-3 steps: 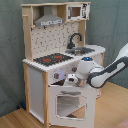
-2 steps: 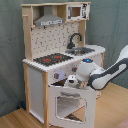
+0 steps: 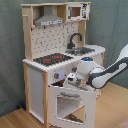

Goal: Play with the kitchen

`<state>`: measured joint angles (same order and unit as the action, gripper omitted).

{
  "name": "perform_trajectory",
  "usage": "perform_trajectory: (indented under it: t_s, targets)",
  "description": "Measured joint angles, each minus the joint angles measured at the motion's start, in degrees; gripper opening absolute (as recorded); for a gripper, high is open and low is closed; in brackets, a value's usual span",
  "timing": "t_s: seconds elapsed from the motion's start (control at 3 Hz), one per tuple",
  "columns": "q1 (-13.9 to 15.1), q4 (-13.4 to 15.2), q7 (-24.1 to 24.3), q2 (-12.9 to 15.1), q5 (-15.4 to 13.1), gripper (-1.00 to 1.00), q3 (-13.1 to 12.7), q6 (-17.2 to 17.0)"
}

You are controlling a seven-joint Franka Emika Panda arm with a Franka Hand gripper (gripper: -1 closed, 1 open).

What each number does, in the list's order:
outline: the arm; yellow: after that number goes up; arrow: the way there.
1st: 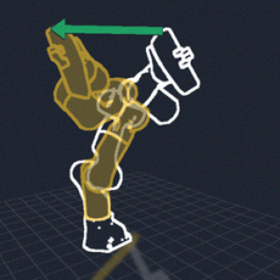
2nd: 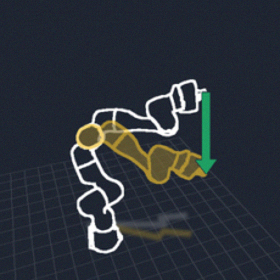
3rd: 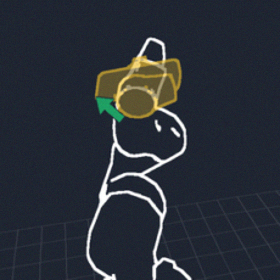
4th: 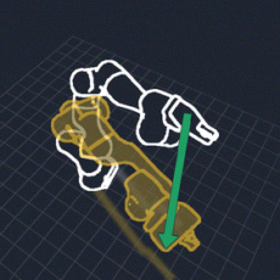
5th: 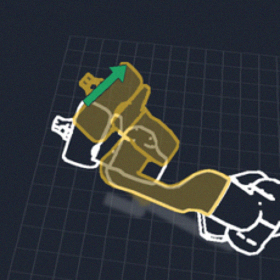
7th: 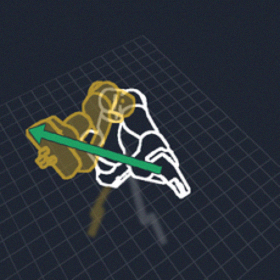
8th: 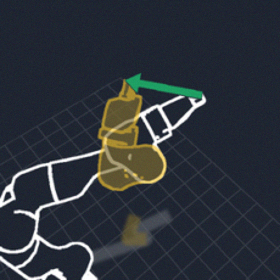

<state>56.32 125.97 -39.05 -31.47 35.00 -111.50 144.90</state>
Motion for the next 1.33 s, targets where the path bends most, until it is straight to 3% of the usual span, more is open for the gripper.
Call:
perform_trajectory:
  t_s: [0.33,0.67,1.33]
  targets:
    - [-0.3,0.1,0.0,0.0,-0.2,1.0,0.5,-0.2]
    - [-1.1,0.4,0.1,0.0,-0.6,1.0,1.8,-0.6]
    - [-8.0,1.5,2.8,-0.1,-5.0,1.0,9.7,-4.2]
